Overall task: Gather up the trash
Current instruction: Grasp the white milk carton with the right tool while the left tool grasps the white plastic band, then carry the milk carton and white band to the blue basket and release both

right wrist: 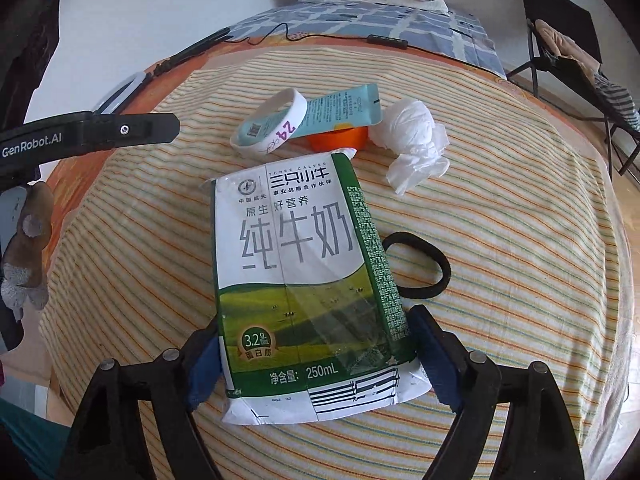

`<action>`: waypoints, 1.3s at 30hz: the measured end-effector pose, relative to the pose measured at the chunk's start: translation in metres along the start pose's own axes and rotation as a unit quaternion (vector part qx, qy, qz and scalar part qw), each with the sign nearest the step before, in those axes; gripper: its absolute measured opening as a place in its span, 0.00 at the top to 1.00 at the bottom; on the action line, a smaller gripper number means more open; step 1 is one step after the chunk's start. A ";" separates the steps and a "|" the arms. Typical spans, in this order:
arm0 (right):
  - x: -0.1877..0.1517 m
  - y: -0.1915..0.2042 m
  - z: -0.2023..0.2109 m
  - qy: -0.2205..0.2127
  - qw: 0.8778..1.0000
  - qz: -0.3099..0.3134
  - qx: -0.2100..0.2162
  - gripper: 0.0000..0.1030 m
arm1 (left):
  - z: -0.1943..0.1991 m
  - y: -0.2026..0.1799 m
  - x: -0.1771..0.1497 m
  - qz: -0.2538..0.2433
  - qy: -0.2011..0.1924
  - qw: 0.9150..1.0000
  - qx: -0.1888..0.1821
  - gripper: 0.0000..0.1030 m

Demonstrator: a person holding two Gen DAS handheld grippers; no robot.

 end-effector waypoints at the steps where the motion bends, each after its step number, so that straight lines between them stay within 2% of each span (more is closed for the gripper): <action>1: -0.001 -0.004 0.002 0.000 1.000 -0.008 0.000 0.16 | -0.004 -0.001 0.004 0.001 -0.001 1.000 -0.001 0.51; 3: -0.004 -0.011 0.003 0.005 1.000 -0.022 0.011 0.16 | -0.010 -0.003 0.011 0.000 -0.004 1.000 -0.005 0.51; 8: -0.006 -0.016 0.007 0.007 0.999 -0.031 0.026 0.16 | -0.036 -0.003 0.023 0.020 0.018 0.999 -0.029 0.68; 14: -0.002 -0.015 0.006 0.006 0.999 -0.031 0.038 0.16 | -0.047 -0.008 0.033 0.003 0.026 0.999 -0.023 0.68; 15: -0.002 -0.015 0.005 0.007 0.999 -0.031 0.037 0.16 | -0.048 -0.009 0.034 0.003 0.027 0.999 -0.023 0.71; 17: -0.002 -0.016 0.003 0.008 0.999 -0.031 0.036 0.15 | -0.053 -0.010 0.034 -0.004 0.030 0.999 -0.014 0.82; 18: -0.001 -0.016 0.002 0.007 0.999 -0.030 0.034 0.15 | -0.055 -0.011 0.033 -0.009 0.033 0.999 -0.011 0.93; 21: 0.000 -0.016 0.000 0.007 0.999 -0.026 0.027 0.13 | -0.058 -0.012 0.032 -0.018 0.029 0.999 0.005 0.95; 24: 0.001 -0.013 -0.002 0.007 1.000 -0.019 0.019 0.10 | -0.053 -0.010 0.031 -0.012 0.022 1.000 0.001 0.99; 28: -0.001 -0.011 -0.003 0.003 1.000 -0.006 0.001 0.11 | -0.037 -0.009 0.029 -0.017 0.004 1.000 0.005 0.99; 30: -0.002 -0.010 -0.002 0.001 1.000 -0.002 -0.006 0.14 | -0.028 -0.008 0.029 -0.020 -0.003 1.000 0.007 1.00; 39: -0.006 -0.001 0.009 -0.016 1.000 0.003 0.008 0.17 | 0.015 -0.011 0.017 -0.032 -0.026 0.999 0.000 1.00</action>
Point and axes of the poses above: each gripper's, at about its wrist camera, not at the fingertips, and z roughly against the way its jaws point, y to its left, x to its top, the point moved 9 cm from there along -z, roughly the way its jaws point, and after that the axes turned 4 degrees about y, right-handed, at the moved point
